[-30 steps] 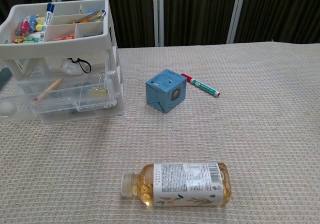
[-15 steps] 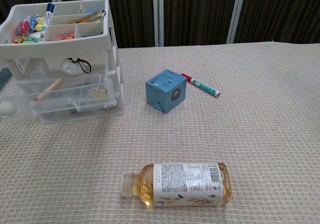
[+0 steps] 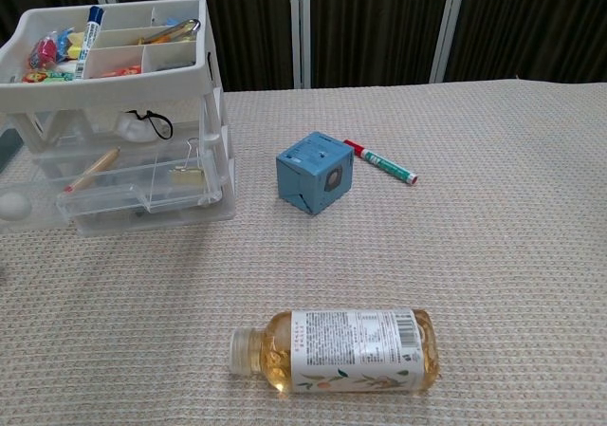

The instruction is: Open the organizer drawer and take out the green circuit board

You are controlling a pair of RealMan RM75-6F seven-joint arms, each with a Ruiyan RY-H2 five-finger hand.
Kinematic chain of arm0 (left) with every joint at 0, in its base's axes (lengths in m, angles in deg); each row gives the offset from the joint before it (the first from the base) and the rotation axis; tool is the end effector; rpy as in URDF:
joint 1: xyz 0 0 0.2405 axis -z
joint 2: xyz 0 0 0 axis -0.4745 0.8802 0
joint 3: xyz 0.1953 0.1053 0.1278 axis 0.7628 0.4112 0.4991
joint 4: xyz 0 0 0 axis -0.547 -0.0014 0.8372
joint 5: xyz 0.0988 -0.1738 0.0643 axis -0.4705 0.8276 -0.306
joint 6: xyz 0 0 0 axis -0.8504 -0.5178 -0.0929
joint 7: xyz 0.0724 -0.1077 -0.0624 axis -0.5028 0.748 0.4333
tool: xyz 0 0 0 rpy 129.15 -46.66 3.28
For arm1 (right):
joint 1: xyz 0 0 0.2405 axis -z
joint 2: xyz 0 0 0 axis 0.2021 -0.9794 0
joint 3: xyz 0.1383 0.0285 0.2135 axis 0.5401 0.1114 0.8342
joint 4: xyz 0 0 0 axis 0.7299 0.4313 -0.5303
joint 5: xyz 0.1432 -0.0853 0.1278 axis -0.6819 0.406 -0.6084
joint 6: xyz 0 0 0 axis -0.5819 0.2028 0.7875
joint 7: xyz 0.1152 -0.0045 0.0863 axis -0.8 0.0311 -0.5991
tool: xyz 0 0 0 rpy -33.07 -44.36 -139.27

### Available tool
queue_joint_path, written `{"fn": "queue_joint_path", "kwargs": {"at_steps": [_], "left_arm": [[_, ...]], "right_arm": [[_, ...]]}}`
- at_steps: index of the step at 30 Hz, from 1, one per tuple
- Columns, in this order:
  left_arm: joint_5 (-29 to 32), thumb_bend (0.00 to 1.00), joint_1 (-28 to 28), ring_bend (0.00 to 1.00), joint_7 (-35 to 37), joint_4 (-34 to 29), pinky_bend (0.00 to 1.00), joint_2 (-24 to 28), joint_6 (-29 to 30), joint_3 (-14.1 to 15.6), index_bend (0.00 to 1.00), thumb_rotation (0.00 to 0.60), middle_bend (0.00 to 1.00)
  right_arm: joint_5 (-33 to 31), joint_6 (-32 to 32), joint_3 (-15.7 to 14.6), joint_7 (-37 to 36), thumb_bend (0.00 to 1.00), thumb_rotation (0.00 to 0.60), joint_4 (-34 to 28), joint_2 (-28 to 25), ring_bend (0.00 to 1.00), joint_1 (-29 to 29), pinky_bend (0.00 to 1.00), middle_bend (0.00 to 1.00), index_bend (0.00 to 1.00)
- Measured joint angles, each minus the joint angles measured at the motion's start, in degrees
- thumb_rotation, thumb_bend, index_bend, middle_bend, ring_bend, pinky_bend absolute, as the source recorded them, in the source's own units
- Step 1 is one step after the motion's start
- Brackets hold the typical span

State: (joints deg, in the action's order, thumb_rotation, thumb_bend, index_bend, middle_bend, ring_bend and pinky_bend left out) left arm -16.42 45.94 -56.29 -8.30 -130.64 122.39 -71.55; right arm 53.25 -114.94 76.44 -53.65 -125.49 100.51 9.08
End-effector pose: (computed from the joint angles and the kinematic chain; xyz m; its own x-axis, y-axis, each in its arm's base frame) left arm -0.2901 0.2239 0.1012 0.6001 0.0961 0.7941 0.7926 -0.2050 -0.5742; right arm -0.2905 -0.1652 0.1519 0.3036 0.0907 0.9485 -0.9419 -0.1216 0.3131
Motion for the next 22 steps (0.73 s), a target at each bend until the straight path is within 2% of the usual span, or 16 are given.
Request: {"fn": "queue_joint_path", "kwargs": {"at_steps": [3, 5, 8, 11, 22], "left_arm": [[-1.4, 0.16, -1.9, 0.41, 0.1, -0.5, 0.35, -0.4, 3.8, 0.0, 0.06, 0.600, 0.28], [-2.7, 0.15, -3.4, 0.24, 0.8, -1.1, 0.24, -0.7, 6.6, 0.2, 0.01, 0.600, 0.11], [-5.0, 0.14, -5.8, 0.04, 2.4, -2.2, 0.07, -1.0, 10.5, 0.8, 0.00, 0.600, 0.00], [-6.9, 0.13, -8.5, 0.00, 3.6, -3.6, 0.00, -1.3, 13.6, 1.6, 0.00, 0.600, 0.00], [-6.6, 0.13, -12.6, 0.00, -2.1, -7.6, 0.00, -1.7, 15.5, 1.6, 0.00, 0.600, 0.00]], "right_arm": [[0.0, 0.1, 0.0, 0.2, 0.03, 0.600, 0.0, 0.0, 0.00, 0.0, 0.00, 0.00, 0.09], [0.0, 0.2, -0.1, 0.3, 0.03, 0.600, 0.0, 0.0, 0.00, 0.0, 0.00, 0.00, 0.09], [0.2, 0.1, -0.1, 0.6, 0.03, 0.600, 0.1, 0.0, 0.00, -0.1, 0.00, 0.00, 0.09], [0.7, -0.2, -0.1, 0.3, 0.03, 0.600, 0.3, 0.0, 0.00, -0.1, 0.00, 0.00, 0.08], [2.8, -1.6, -0.3, 0.3, 0.03, 0.600, 1.7, 0.6, 0.00, -0.2, 0.00, 0.00, 0.06]]}}
